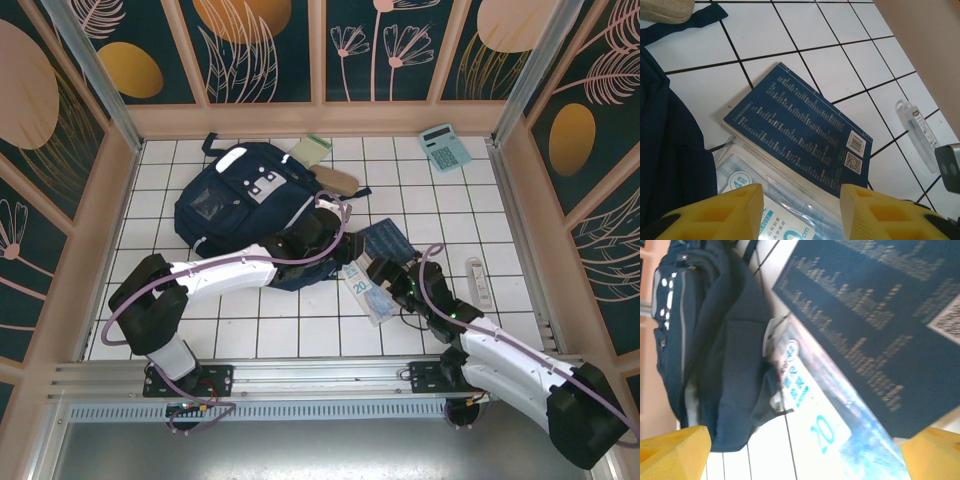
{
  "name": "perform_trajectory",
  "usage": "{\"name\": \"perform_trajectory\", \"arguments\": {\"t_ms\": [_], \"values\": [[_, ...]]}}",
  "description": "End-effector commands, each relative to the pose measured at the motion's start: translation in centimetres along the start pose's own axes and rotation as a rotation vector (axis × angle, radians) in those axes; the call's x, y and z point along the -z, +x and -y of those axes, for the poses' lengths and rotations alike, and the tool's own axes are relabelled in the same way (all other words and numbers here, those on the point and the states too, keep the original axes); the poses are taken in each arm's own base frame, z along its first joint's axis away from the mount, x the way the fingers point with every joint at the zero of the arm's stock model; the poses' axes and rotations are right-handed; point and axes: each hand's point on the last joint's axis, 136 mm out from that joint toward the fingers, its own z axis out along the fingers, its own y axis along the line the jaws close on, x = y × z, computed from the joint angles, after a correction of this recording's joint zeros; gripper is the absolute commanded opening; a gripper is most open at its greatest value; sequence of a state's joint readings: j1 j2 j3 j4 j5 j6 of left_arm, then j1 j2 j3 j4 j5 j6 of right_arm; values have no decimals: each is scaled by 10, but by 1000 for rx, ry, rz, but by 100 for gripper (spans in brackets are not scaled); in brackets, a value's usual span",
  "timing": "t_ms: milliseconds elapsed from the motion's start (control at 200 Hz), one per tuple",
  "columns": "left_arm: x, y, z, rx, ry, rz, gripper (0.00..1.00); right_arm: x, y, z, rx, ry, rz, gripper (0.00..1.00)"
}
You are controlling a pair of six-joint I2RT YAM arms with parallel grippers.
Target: Pack the student bag
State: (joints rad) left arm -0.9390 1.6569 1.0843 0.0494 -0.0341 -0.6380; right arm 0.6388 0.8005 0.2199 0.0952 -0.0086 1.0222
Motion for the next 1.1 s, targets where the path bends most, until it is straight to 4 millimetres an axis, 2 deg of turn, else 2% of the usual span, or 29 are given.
{"name": "perform_trajectory", "arguments": {"t_ms": [0,150,225,255,325,395,515,656,711,851,961,1061,1091], "values": [[-6,9,-2,28,5,-11,40,7,-21,-27,68,-32,71,97],[-13,17,-1,58,14,-22,33,20,-42,-7,144,131,136,97],[-16,18,1,73,15,-24,23,22,-49,-2,168,158,124,95],[-16,16,2,78,17,-19,23,22,-47,-2,182,155,105,94],[-26,25,-4,90,-5,-36,23,27,-59,2,174,172,131,94],[-31,31,-1,104,2,-45,24,32,-70,4,179,190,166,95],[-45,44,0,116,-17,-74,22,33,-82,-6,211,157,170,96],[-47,44,-3,131,-29,-63,22,33,-90,-22,249,121,162,96],[-49,45,-3,130,-28,-68,22,34,-94,-22,255,134,176,96],[-61,54,5,141,0,-103,22,27,-104,-3,255,204,180,97],[-71,56,12,132,11,-116,16,16,-110,9,240,205,169,97],[-82,59,13,134,-3,-129,15,8,-117,18,218,199,165,93],[-86,61,10,137,-17,-135,11,6,-118,21,212,201,158,90]]}}
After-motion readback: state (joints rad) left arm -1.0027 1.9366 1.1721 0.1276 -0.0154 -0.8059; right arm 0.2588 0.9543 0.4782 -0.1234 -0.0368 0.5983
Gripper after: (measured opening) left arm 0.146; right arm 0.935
